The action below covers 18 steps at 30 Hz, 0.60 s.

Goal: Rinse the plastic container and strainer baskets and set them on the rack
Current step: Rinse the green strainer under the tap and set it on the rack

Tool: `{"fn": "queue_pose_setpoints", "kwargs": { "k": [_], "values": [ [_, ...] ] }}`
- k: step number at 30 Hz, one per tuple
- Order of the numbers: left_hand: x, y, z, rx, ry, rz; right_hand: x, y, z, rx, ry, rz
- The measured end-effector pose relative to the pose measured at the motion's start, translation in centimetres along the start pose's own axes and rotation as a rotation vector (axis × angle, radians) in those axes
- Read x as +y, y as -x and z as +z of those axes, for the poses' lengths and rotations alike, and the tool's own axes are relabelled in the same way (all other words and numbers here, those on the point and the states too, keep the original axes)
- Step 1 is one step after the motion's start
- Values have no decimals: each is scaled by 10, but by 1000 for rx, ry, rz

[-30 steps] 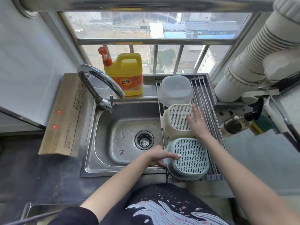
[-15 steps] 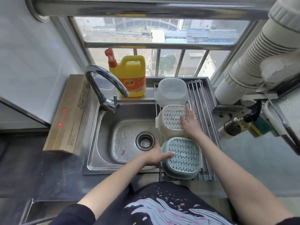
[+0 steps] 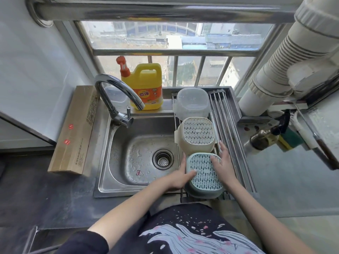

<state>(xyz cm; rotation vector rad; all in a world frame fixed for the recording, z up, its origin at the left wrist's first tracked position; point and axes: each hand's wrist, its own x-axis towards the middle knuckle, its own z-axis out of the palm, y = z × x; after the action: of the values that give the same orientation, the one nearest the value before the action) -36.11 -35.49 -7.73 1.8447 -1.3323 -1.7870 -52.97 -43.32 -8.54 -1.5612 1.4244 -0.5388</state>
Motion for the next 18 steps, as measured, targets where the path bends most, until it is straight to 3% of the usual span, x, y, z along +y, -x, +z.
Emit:
{"fn": "queue_pose_setpoints", "kwargs": {
  "k": [11,18],
  "values": [
    [-2,5,7,34,20,-50,-2,-11,-2,-113,156,-142],
    [-8,6,14,129,-78,6,-7,-7,-3,-85,91,-142]
  ]
}}
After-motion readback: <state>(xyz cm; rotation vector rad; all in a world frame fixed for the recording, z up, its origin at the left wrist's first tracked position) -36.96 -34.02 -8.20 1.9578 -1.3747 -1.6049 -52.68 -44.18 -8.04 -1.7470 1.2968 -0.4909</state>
